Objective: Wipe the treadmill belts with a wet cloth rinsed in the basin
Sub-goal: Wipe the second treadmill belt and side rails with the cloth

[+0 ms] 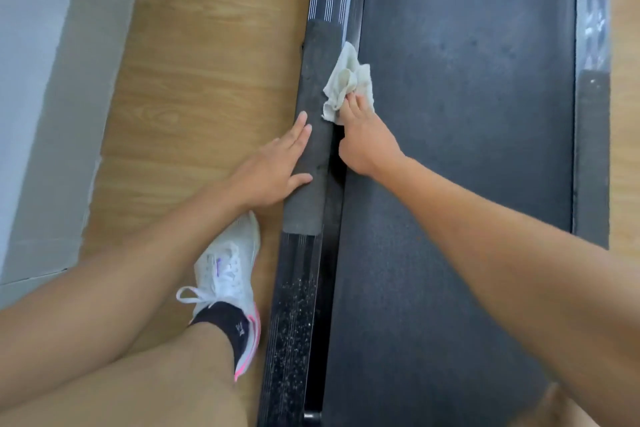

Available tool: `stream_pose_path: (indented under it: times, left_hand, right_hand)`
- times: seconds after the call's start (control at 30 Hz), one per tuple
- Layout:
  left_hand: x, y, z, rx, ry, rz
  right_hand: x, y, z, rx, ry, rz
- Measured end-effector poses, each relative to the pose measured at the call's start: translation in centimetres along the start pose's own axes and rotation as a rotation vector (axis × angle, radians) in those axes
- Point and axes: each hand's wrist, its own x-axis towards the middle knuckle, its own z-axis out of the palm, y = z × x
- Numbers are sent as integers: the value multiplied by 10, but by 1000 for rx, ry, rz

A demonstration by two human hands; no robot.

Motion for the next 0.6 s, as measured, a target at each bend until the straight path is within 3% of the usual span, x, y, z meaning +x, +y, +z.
stream_pose_path:
  times: [0.1,0.23,0.3,0.43,0.6]
  left_hand:
    - [2,8,-15,184,-45,1]
    - [6,20,-18,260,-73,-37]
    - [6,19,-16,283,-63,-45]
    - [3,13,-6,253,-34,-26]
    - [0,15,-4,168,-31,-44]
  right_hand:
    - [-129,-35,69,25,-12,-65]
    - [-302,-99,134,107,-311,-58]
    - [-335,-115,150,66,-342,-54]
    - [-303,-102,149,-74,-211,-57]
    - [-176,-74,108,-25,-86,70]
